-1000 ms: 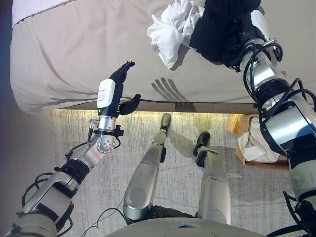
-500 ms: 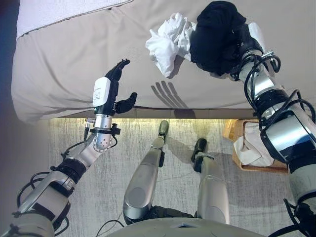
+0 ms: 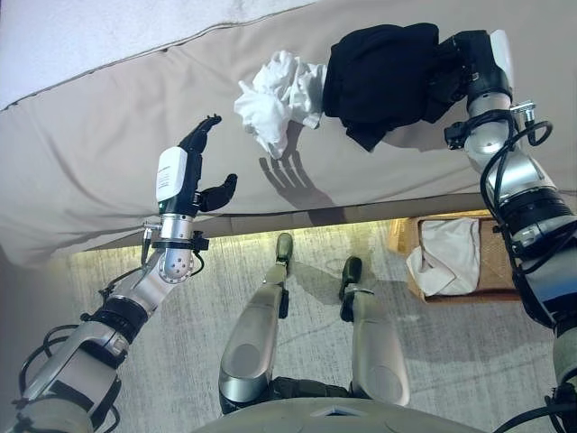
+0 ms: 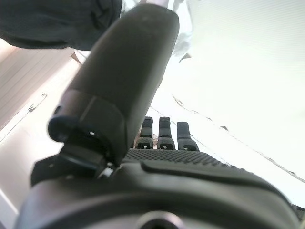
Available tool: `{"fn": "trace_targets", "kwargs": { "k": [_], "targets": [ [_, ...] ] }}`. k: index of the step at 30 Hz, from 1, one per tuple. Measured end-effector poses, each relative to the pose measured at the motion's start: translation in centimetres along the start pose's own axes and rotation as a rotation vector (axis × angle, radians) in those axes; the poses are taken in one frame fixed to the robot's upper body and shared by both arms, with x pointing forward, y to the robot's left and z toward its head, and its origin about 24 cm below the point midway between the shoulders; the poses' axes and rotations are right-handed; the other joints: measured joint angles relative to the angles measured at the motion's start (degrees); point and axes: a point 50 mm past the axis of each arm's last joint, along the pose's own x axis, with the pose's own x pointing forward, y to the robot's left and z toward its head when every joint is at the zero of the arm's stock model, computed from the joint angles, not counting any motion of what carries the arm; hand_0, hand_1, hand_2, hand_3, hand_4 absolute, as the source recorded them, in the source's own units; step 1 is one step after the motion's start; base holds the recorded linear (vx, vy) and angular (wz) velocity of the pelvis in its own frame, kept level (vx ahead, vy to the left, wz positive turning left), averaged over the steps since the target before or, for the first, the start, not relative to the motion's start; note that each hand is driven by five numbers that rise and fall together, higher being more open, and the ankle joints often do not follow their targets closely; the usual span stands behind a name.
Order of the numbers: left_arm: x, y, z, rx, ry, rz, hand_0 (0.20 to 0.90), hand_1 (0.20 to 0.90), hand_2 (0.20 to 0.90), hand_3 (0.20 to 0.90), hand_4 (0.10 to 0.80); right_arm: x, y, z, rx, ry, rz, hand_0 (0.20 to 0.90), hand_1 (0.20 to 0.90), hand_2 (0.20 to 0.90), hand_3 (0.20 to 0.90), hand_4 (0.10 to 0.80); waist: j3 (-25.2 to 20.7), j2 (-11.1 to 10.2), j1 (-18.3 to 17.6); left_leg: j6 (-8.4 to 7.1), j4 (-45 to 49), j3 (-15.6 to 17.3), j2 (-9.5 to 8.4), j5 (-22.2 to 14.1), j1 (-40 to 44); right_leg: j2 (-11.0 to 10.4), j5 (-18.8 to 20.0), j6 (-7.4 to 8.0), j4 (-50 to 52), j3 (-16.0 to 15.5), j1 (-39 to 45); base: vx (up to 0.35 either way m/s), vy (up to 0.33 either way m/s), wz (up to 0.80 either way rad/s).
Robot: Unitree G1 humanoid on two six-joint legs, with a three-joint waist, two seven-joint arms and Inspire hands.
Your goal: Pick up the clothes from the bed and place them into the basket
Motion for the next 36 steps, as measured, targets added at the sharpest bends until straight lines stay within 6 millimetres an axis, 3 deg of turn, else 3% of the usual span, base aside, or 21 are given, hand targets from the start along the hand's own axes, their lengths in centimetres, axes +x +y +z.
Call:
{"fn": "trace_targets", "kwargs": {
  "k": [5,12,19,21,29,36],
  "targets": [
    [-0.3,0.5,-0.6,0.025,0.014,-0.020,0.900,0.900,0.900,0.900,0.800,-1.0,-1.9,-1.6,0.063,0.030,-0.048,0.300,0.300,0.300,0.200,0.100,-0.04,-2.14,-0.59,-0.06,0.09,0.71,0.35,-1.53,4.46,0.51,-0.03,-0.02,-1.52,0.71,4.70,0.008,-0.005,-0.08],
    [-0.7,1.5,-1.3,0.042,0.049,0.004,0.900,0.900,0.900,0.900,0.800,-2.1,-6.0,-3.4,0.091,0.063,-0.143,0.300,0.300,0.300,0.200,0.100,-0.17,-2.43,-3.27,0.15,-0.79,2.26,0.36,-3.06,8.49,0.52,0.22,0.34,-5.52,1.83,9.55,0.021,0.013,-0.11],
    [-2.8,2.4,-3.1,0.080,0.145,-0.012,0.900,0.900,0.900,0.900,0.800,-3.8,-8.1,-5.3,0.112,0.102,-0.157,0.300,0.300,0.300,0.200,0.100,-2.31,-4.56,-6.07,0.19,-4.96,4.38,0.62,-3.21,14.96,1.23,2.13,1.39,-11.39,3.51,15.74,0.072,0.010,-0.15],
    [-4.0,2.2,-3.6,0.092,0.172,-0.037,0.900,0.900,0.900,0.900,0.800,-4.4,-8.4,-5.9,0.114,0.115,-0.164,0.300,0.300,0.300,0.200,0.100,-5.79,-5.09,-6.65,0.23,-6.47,5.17,0.64,-3.38,15.08,1.36,2.18,1.46,-13.31,4.24,15.70,0.080,0.015,-0.20],
    [-5.1,1.4,-4.6,0.100,0.240,-0.048,0.900,0.900,0.900,0.900,0.800,-6.0,-10.7,-6.2,0.089,0.099,-0.186,0.300,0.300,0.300,0.200,0.100,-10.75,-5.72,-9.87,0.22,-8.70,6.31,0.37,-3.37,17.59,1.35,3.63,2.30,-17.64,6.11,18.24,0.050,0.019,-0.15],
    [-5.3,1.0,-4.6,0.106,0.244,-0.061,0.900,0.900,0.900,0.900,0.800,-7.7,-11.7,-6.8,0.080,0.092,-0.230,0.300,0.300,0.300,0.200,0.100,-11.03,-5.77,-12.58,0.41,-8.72,7.55,0.56,-3.53,18.88,1.68,3.65,2.28,-18.12,7.84,19.07,0.045,0.009,-0.12]
  ]
}}
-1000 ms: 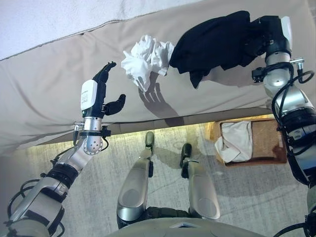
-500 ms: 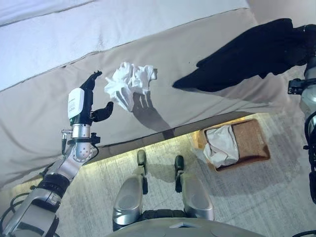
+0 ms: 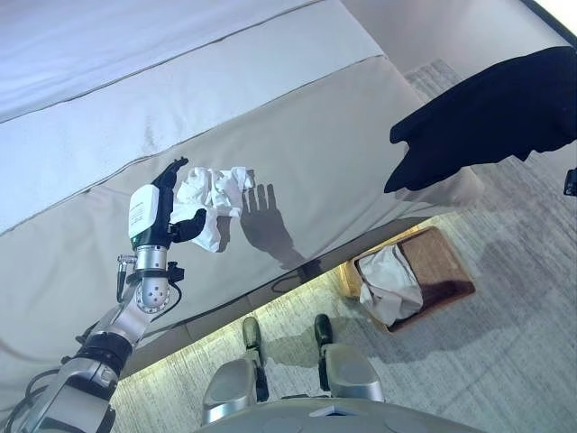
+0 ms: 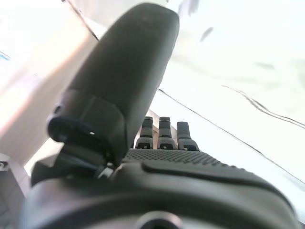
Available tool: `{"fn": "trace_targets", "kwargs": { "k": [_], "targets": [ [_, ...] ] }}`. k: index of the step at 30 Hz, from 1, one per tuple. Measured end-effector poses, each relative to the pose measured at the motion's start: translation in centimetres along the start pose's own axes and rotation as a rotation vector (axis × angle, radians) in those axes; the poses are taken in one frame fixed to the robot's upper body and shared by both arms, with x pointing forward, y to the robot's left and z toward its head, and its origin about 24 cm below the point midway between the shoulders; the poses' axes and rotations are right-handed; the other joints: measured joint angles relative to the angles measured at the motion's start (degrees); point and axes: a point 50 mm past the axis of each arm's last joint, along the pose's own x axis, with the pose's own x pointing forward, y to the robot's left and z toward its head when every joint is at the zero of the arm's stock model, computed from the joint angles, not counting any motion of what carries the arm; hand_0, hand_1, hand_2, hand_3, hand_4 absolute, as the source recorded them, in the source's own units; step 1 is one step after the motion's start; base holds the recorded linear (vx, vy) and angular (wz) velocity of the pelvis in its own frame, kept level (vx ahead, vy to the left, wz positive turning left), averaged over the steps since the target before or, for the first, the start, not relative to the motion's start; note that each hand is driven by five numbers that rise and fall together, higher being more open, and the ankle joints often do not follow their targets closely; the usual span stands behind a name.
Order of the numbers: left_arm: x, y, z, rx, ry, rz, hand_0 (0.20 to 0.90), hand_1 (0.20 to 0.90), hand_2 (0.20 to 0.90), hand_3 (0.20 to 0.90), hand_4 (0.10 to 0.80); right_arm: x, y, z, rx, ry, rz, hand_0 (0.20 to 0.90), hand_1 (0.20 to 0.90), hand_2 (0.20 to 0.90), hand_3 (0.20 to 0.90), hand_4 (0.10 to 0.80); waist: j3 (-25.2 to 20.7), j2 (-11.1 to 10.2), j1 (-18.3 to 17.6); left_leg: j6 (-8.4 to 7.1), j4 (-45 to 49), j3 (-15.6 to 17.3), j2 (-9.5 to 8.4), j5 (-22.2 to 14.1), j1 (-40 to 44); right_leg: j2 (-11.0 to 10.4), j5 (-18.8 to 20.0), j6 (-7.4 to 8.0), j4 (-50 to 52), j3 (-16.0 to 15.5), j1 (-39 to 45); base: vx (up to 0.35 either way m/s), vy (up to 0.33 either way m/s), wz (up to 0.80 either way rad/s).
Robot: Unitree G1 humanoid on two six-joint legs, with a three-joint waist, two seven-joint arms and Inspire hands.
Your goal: Pick up the clothes from the bed and place them into the basket
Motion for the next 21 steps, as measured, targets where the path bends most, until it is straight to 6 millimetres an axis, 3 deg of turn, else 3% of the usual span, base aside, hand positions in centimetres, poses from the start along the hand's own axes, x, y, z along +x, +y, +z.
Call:
{"fn": "trace_targets", "kwargs": {
  "k": [4,8,14,21],
  "targets": [
    [-0.5,-0.6,0.0,-0.003,0.006,-0.026,0.900,0.900,0.900,0.900,0.800,-1.5,-0.9,-1.7,-0.032,0.043,0.006,0.300,0.300,0.300,0.200,0.100,-0.98,0.10,-1.24,-0.25,-0.01,1.21,0.73,-1.36,0.54,0.88,0.14,-0.21,0.07,1.50,-0.23,0.039,0.004,-0.16],
    [-1.4,-1.1,-0.4,-0.008,0.031,-0.056,0.900,0.900,0.900,0.900,0.800,-2.6,-0.6,-3.1,-0.062,0.093,0.087,0.300,0.300,0.300,0.200,0.100,-4.01,0.47,-3.12,-0.24,-0.02,1.71,0.84,-1.84,0.57,1.07,0.13,-0.21,-0.11,2.37,-0.46,0.035,-0.008,-0.12],
    [-2.3,-1.7,-0.6,-0.021,0.050,-0.074,0.900,0.900,0.900,0.900,0.800,-4.9,1.4,-5.7,-0.076,0.193,0.242,0.300,0.300,0.300,0.200,0.100,-8.01,0.86,-4.27,-0.21,-0.02,2.67,0.97,-2.00,0.68,1.47,0.13,-0.21,-0.09,3.07,-0.92,0.018,-0.005,-0.08],
    [-3.0,-2.1,-1.2,-0.014,0.080,-0.094,0.900,0.900,0.900,0.900,0.800,-9.7,5.0,-9.5,-0.052,0.351,0.416,0.300,0.300,0.300,0.200,0.100,-8.81,1.94,-4.16,-0.21,-0.03,2.93,1.42,-2.00,0.65,1.65,0.14,-0.23,-0.09,3.46,-1.15,-0.010,-0.003,0.00]
  ]
}}
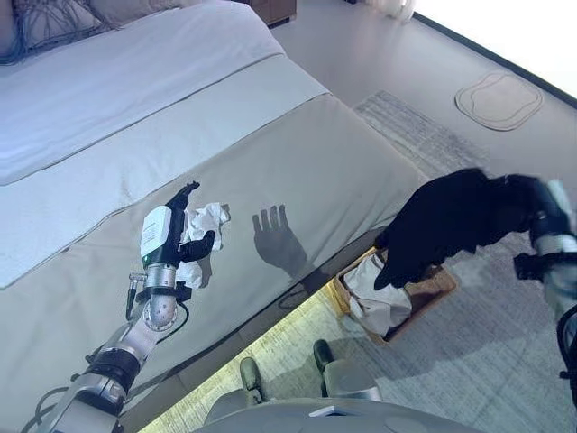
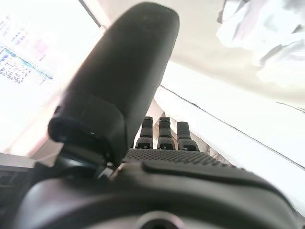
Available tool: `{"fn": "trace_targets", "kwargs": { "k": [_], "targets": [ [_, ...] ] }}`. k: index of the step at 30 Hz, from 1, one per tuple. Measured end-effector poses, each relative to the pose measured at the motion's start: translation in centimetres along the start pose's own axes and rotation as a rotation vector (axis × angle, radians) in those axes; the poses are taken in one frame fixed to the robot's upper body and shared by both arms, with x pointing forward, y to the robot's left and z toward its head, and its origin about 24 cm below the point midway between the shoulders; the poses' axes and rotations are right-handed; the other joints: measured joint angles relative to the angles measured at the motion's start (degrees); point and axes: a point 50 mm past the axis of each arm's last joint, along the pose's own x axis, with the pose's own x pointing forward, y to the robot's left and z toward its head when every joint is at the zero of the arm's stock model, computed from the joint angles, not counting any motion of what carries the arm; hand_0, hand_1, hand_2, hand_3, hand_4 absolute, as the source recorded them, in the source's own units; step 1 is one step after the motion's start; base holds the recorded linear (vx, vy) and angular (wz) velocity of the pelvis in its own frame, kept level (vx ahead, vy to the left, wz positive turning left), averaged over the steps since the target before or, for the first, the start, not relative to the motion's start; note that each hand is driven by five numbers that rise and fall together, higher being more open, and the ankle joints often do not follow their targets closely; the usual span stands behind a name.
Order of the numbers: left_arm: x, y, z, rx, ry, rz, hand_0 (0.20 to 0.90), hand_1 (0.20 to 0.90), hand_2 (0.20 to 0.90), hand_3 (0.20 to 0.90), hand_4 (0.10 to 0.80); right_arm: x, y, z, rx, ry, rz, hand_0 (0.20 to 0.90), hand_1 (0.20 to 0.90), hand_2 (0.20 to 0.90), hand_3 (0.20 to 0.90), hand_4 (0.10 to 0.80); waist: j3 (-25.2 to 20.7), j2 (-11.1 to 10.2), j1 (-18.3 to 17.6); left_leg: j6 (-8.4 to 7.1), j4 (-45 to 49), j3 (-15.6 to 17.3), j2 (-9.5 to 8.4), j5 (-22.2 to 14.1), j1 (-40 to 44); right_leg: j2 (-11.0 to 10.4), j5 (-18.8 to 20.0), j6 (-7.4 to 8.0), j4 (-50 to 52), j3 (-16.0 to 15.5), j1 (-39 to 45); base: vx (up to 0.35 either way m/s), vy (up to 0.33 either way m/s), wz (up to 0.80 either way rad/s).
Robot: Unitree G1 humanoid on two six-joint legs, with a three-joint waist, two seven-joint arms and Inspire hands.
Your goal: Pick up the clothes from the bed and place them into the basket
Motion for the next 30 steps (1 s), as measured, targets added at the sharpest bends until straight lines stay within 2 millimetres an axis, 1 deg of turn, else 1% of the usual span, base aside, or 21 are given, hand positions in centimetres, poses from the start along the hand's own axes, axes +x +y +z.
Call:
{"fn": "trace_targets", "kwargs": {
  "k": [4,8,11,13,14,16,17,19,21,25,30],
  "targets": [
    [-0.1,-0.1,-0.1,0.001,0.003,-0.008,0.900,0.900,0.900,0.900,0.800,-1.0,1.2,-1.9,0.007,0.080,0.086,0.300,0.300,0.300,0.200,0.100,-0.03,-0.01,-0.10,0.00,-0.01,0.03,0.01,0.00,-0.02,-0.01,0.00,0.00,-0.01,-0.01,0.00,-0.017,-0.009,0.00],
    [-0.2,-0.1,-0.1,0.005,0.002,-0.020,0.900,0.900,0.900,0.900,0.800,-1.5,2.3,-3.2,0.008,0.142,0.157,0.300,0.300,0.300,0.200,0.100,-0.11,-0.05,-0.30,0.00,-0.02,0.03,0.11,0.00,-0.01,0.05,0.02,-0.01,-0.01,-0.06,0.05,-0.002,-0.023,0.00],
    [-0.2,-0.2,-0.1,0.013,-0.004,-0.029,0.900,0.900,0.900,0.900,0.800,-1.9,3.2,-4.9,0.006,0.221,0.178,0.300,0.300,0.300,0.200,0.100,-1.00,-0.23,-0.19,0.00,-0.03,0.00,0.27,0.00,-0.05,0.19,0.03,-0.02,-0.04,-0.19,0.05,0.000,0.000,0.00],
    [-0.2,-0.2,-0.1,0.014,-0.005,-0.029,0.900,0.900,0.900,0.900,0.800,-2.4,4.0,-6.5,0.003,0.297,0.187,0.300,0.300,0.300,0.200,0.100,-1.76,-0.40,0.07,0.00,-0.03,-0.03,0.37,0.00,-0.05,0.28,0.03,-0.02,-0.07,-0.34,0.08,0.000,0.000,0.00],
    [-0.2,-0.2,-0.1,0.013,-0.005,-0.029,0.900,0.900,0.900,0.900,0.800,-2.5,4.1,-6.9,0.000,0.317,0.187,0.300,0.300,0.300,0.200,0.100,-1.85,-0.43,0.13,0.00,-0.04,-0.04,0.38,0.00,-0.05,0.28,0.03,-0.02,-0.08,-0.37,0.11,-0.010,-0.020,0.03],
    [-0.2,-0.2,0.0,0.013,-0.006,-0.029,0.900,0.900,0.900,0.900,0.800,-3.2,4.3,-9.0,0.000,0.421,0.155,0.300,0.300,0.300,0.200,0.100,-1.88,-0.43,0.44,0.00,-0.05,-0.19,0.36,0.00,-0.08,0.22,0.03,-0.02,-0.09,-0.47,0.16,-0.010,-0.018,0.04],
    [-0.2,-0.3,0.0,0.013,-0.006,-0.030,0.900,0.900,0.900,0.900,0.800,-3.3,4.4,-9.4,0.000,0.443,0.145,0.300,0.300,0.300,0.200,0.100,-1.88,-0.43,0.54,0.00,-0.05,-0.18,0.35,0.00,-0.08,0.21,0.03,-0.02,-0.09,-0.48,0.16,0.000,0.000,0.00],
    [-0.3,-0.3,0.0,0.014,-0.007,-0.036,0.900,0.900,0.900,0.900,0.800,-4.2,4.2,-11.5,0.001,0.550,0.093,0.300,0.300,0.300,0.200,0.100,-1.89,-0.42,0.92,0.00,-0.05,-0.21,0.33,0.00,-0.13,0.14,0.03,-0.02,-0.10,-0.54,0.15,0.000,0.000,0.00],
    [-0.3,-0.3,-0.1,0.017,-0.004,-0.037,0.900,0.900,0.900,0.900,0.800,-4.9,4.2,-12.5,-0.004,0.607,0.063,0.300,0.300,0.300,0.200,0.100,-1.94,-0.33,1.07,0.00,-0.05,-0.37,0.31,0.00,-0.24,0.10,0.03,-0.02,-0.16,-0.63,0.15,0.000,0.000,0.00],
    [-0.4,-0.3,-0.3,0.021,0.002,-0.044,0.900,0.900,0.900,0.900,0.800,-5.1,4.3,-12.8,-0.009,0.626,0.029,0.300,0.300,0.300,0.200,0.100,-2.11,-0.05,0.79,0.00,-0.05,-0.37,0.31,0.01,-0.25,0.04,0.03,-0.03,-0.40,-0.64,0.21,0.000,0.000,0.00],
    [-0.6,-0.9,-0.1,0.021,-0.006,-0.072,0.900,0.900,0.900,0.900,0.800,-5.2,3.7,-13.3,-0.025,0.659,-0.053,0.300,0.300,0.300,0.200,0.100,-2.63,0.74,0.99,0.00,-0.06,-0.76,0.32,0.00,-0.18,0.04,0.54,-0.35,-1.39,-0.83,0.95,0.006,0.001,0.03]
  ]
}}
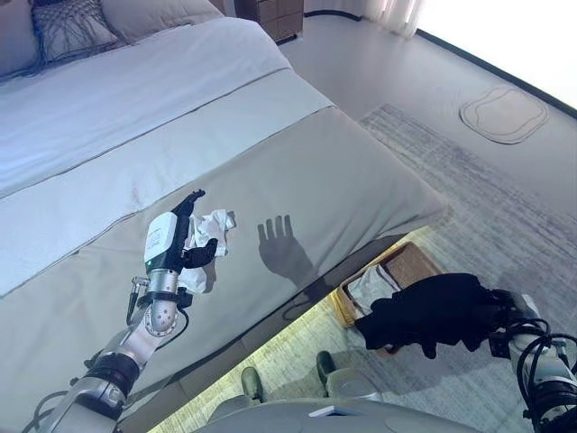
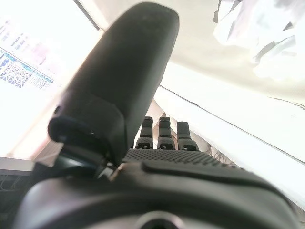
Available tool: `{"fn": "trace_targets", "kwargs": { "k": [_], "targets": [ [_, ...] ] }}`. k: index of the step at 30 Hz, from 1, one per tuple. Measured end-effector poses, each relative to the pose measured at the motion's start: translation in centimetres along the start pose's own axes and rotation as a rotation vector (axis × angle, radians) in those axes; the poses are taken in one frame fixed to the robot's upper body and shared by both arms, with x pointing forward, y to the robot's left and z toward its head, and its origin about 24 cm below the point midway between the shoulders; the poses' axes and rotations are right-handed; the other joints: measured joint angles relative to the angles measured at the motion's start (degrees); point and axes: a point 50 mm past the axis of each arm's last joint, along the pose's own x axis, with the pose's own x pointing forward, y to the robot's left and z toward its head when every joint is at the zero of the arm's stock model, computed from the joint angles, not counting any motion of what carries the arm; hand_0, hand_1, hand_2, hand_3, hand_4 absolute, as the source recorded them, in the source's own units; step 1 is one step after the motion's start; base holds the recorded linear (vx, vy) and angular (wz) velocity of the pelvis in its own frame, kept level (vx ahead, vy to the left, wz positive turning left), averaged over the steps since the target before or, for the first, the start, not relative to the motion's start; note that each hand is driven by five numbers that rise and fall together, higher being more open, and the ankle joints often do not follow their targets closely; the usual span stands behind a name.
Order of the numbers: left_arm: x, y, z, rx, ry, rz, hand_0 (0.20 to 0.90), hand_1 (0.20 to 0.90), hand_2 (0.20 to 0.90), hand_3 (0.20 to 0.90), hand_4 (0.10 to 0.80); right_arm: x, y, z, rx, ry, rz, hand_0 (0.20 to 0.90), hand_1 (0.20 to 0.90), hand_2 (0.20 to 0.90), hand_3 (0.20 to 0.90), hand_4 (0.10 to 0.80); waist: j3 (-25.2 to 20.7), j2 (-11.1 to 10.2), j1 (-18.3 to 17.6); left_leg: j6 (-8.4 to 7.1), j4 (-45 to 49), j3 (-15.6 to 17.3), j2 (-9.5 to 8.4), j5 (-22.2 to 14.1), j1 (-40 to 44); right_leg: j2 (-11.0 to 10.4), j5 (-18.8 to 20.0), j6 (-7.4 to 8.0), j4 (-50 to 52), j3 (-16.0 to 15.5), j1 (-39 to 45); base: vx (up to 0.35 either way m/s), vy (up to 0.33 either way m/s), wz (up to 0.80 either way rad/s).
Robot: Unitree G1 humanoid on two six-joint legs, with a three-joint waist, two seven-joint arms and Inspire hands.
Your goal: Pick up the clothes from the bed and place them into the basket
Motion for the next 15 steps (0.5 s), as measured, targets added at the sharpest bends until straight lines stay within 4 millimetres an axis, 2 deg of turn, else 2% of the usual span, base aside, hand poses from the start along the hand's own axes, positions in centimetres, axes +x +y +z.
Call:
{"fn": "trace_targets", "kwargs": {
  "k": [15],
  "targets": [
    [-0.1,-0.3,0.1,-0.001,-0.004,-0.025,0.900,0.900,0.900,0.900,0.800,0.6,0.1,2.3,0.016,-0.053,-0.013,0.300,0.300,0.300,0.200,0.100,-0.26,0.44,0.61,0.00,0.00,-0.10,0.00,0.00,-0.39,-0.07,0.36,-0.04,-0.84,-0.09,-0.01,0.000,0.000,0.00]
  ]
}}
